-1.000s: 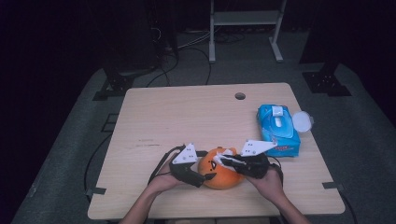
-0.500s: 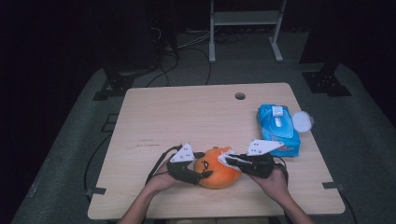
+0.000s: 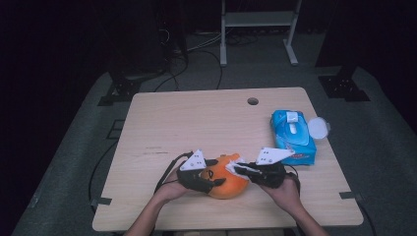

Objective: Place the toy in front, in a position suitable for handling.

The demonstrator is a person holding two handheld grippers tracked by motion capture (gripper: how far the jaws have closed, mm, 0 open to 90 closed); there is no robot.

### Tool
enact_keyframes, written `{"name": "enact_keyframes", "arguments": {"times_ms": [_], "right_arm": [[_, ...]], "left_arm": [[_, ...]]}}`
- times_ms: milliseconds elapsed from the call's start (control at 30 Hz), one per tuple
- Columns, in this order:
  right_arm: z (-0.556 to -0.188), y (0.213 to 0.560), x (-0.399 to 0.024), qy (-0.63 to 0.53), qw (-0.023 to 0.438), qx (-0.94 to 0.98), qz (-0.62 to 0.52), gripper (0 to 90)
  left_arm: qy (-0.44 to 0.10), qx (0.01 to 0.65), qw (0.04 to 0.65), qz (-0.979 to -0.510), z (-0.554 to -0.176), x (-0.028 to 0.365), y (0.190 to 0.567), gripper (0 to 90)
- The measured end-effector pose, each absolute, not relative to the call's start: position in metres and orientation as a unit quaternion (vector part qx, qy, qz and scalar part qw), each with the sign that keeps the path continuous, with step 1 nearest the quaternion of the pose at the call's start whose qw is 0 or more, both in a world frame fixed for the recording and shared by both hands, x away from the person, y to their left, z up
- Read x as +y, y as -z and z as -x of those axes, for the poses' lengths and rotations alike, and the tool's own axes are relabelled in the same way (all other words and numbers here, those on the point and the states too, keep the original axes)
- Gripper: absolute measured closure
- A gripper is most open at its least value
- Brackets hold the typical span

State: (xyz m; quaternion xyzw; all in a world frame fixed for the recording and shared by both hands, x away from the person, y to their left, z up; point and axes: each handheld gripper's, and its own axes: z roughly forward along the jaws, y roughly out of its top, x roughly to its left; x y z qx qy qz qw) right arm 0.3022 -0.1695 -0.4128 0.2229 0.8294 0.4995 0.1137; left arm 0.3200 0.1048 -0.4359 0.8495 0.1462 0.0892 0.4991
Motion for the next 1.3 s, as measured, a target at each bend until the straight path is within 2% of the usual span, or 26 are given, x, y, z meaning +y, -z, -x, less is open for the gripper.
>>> {"name": "enact_keyframes", "arguments": {"times_ms": [167, 267, 467, 867, 1167, 1300], "right_arm": [[-0.302, 0.414, -0.175, -0.503, 0.111, 0.825, -0.233, 81.8], [-0.299, 0.413, -0.169, -0.506, 0.11, 0.824, -0.228, 81.7], [-0.29, 0.409, -0.157, -0.52, 0.101, 0.825, -0.195, 81.5], [-0.309, 0.417, -0.18, -0.522, 0.087, 0.812, -0.247, 81.7], [-0.292, 0.409, -0.163, -0.544, 0.059, 0.815, -0.193, 81.6], [-0.292, 0.411, -0.159, -0.531, 0.069, 0.824, -0.186, 81.7]], "left_arm": [[-0.086, 0.152, 0.5, -0.848, -0.321, 0.109, 0.437, 31.4], [-0.086, 0.146, 0.497, -0.851, -0.321, 0.108, 0.434, 28.5], [-0.08, 0.155, 0.493, -0.852, -0.325, 0.117, 0.436, 30.6], [-0.068, 0.169, 0.5, -0.846, -0.327, 0.122, 0.44, 32.7], [-0.074, 0.188, 0.5, -0.842, -0.328, 0.118, 0.441, 32.2], [-0.074, 0.188, 0.501, -0.841, -0.327, 0.115, 0.442, 32.2]]}}
